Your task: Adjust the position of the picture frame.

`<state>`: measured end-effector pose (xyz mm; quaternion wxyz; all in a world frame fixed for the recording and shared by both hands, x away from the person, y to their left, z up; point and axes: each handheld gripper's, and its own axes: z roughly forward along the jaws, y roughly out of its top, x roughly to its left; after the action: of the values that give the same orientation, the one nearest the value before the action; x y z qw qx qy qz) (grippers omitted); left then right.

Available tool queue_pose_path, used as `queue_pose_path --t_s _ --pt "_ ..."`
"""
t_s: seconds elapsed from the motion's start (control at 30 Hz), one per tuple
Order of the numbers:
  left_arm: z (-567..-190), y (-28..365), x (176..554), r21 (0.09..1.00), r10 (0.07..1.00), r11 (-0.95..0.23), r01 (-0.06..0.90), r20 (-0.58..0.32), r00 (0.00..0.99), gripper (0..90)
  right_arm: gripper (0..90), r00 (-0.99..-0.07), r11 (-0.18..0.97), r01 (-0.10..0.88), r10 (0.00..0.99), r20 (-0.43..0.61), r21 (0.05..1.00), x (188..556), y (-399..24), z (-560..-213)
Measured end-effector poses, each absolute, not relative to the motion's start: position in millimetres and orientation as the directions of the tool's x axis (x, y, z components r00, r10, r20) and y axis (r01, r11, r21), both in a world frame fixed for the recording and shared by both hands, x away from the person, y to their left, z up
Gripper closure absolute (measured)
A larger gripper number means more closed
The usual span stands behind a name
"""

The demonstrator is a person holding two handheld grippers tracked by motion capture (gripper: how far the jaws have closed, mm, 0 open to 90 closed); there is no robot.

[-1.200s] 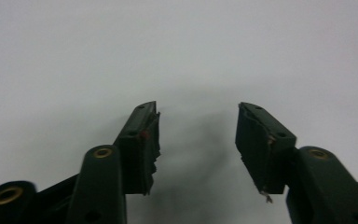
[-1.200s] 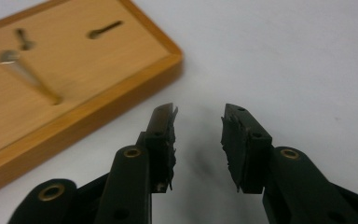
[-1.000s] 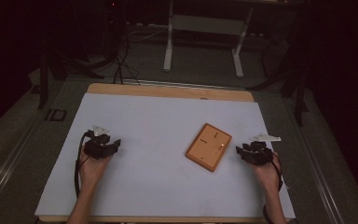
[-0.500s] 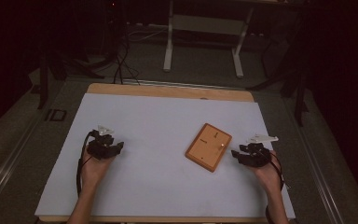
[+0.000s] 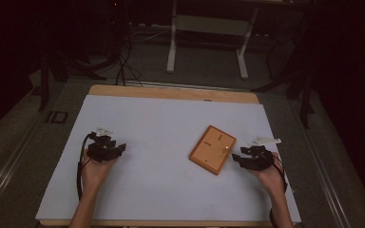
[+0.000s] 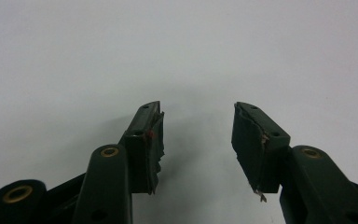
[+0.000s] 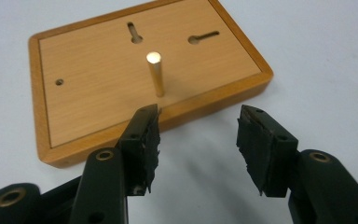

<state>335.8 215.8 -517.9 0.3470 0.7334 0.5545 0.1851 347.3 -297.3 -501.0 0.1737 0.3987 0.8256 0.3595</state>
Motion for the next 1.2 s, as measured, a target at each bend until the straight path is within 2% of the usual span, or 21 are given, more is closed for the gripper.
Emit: queue_pose_path --t_s 0.27,0.53,0.87,1.2 --pt "-517.2 211.4 335.5 0.712 0.939 -0.162 0.683 -0.101 0.328 52.2 49.4 -0.637 0.413 0.525 0.771 0.021 0.745 350.0 -284.4 -503.8" --pt "-517.1 211.6 335.4 0.711 0.939 -0.165 0.684 -0.098 0.329 51.8 55.0 -0.636 0.41 0.517 0.771 0.018 0.752 355.7 -270.7 -510.6" --pt "-518.4 211.0 336.1 0.704 0.94 -0.172 0.688 -0.091 0.329 51.4 66.8 -0.606 0.335 0.53 0.792 0.071 0.779 366.1 -266.8 -522.0" --pt "-519.6 209.8 336.3 0.698 0.94 -0.181 0.693 -0.085 0.331 51.2 80.1 -0.602 0.333 0.505 0.797 0.047 0.796 364.5 -259.0 -525.9"
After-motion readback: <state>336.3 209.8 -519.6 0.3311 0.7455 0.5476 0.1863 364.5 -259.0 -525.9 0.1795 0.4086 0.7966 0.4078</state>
